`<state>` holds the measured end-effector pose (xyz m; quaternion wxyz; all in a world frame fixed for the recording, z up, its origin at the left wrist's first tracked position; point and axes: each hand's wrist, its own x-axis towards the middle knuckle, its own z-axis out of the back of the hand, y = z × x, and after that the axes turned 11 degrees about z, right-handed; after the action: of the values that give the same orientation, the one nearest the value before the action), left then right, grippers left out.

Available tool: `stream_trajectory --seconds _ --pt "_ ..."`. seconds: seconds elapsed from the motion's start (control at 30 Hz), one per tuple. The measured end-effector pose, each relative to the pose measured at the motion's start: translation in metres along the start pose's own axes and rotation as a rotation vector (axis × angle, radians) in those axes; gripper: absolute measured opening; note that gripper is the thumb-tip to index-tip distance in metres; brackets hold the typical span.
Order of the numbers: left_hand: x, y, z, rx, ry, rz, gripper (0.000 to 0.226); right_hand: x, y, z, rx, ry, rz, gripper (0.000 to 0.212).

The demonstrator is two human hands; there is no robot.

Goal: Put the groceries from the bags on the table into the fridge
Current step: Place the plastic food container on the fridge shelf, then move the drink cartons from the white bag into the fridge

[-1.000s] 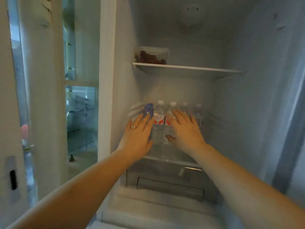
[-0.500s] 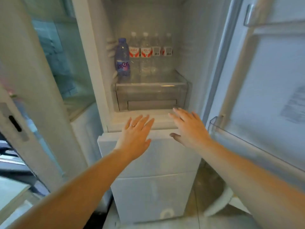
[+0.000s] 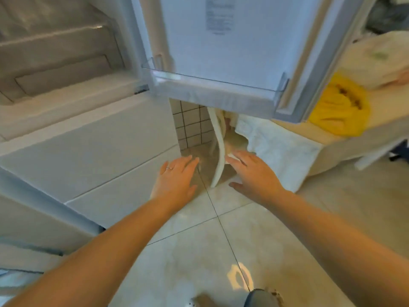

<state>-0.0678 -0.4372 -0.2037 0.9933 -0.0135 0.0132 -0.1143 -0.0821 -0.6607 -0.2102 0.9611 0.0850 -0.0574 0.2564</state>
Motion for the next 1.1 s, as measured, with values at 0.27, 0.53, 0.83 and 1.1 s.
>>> stream_trajectory --seconds 0.27,0.53,0.83,1.1 --pt "0.029 -0.21 -0.036 0.009 0.052 -0.273 0.072 -0.174 -0.132 0.018 -0.013 0.071 -0.295 0.075" --pt "0.05 -0.412 -0.058 -0.046 0.101 -0.442 0.068 -0.308 -0.258 0.056 -0.031 0.133 -0.433 0.071" --pt "0.115 -0.529 -0.073 -0.075 0.102 -0.509 0.069 -0.357 -0.381 0.062 0.006 0.142 -0.502 0.072" --pt "0.244 -0.635 -0.086 -0.112 0.068 -0.487 0.07 -0.33 -0.54 0.083 -0.007 0.152 -0.503 0.07"
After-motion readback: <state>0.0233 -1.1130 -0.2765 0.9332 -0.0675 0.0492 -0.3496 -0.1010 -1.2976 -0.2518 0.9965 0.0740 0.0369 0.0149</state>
